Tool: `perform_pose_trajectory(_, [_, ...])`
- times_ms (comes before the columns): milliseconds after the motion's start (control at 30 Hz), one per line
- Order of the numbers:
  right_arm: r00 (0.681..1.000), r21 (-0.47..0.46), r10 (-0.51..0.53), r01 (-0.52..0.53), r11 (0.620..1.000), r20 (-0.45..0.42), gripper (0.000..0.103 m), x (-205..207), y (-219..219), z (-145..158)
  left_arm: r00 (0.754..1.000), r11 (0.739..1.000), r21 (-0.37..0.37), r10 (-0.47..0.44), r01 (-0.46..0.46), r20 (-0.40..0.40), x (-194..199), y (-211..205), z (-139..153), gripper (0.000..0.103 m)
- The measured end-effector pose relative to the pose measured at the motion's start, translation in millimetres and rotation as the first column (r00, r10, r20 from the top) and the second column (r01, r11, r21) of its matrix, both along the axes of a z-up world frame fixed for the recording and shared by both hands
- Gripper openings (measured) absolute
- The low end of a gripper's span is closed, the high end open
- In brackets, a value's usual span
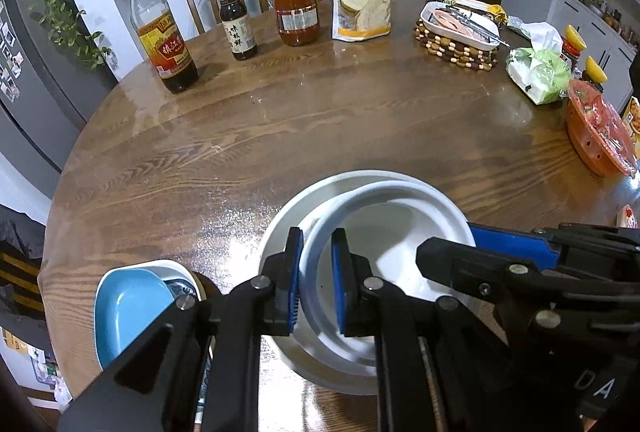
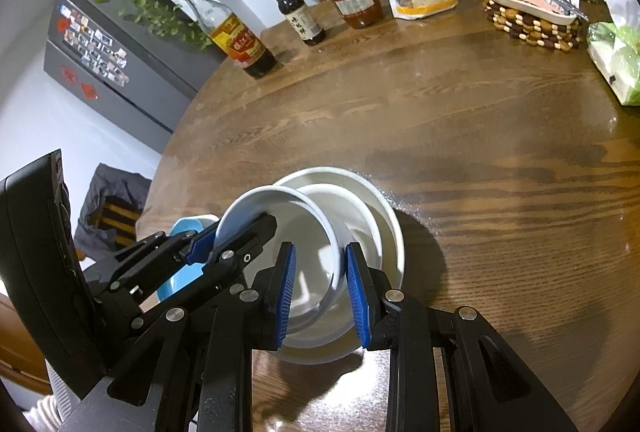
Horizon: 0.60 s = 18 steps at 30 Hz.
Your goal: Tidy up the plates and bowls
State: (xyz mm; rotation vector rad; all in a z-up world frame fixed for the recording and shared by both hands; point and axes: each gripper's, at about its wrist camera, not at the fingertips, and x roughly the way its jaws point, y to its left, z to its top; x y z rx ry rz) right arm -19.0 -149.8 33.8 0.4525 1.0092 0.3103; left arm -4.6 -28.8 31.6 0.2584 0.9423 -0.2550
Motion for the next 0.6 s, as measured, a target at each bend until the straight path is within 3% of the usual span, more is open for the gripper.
perform_pose_trajectory(600, [1.0, -0.017, 0.008, -0.009, 1.0, -0.028, 0.029, 2.1, 5.8, -8.3, 1.0, 1.0, 0.013, 0.0, 0.0, -0.023, 1.2, 1.1, -8.9, 0.013])
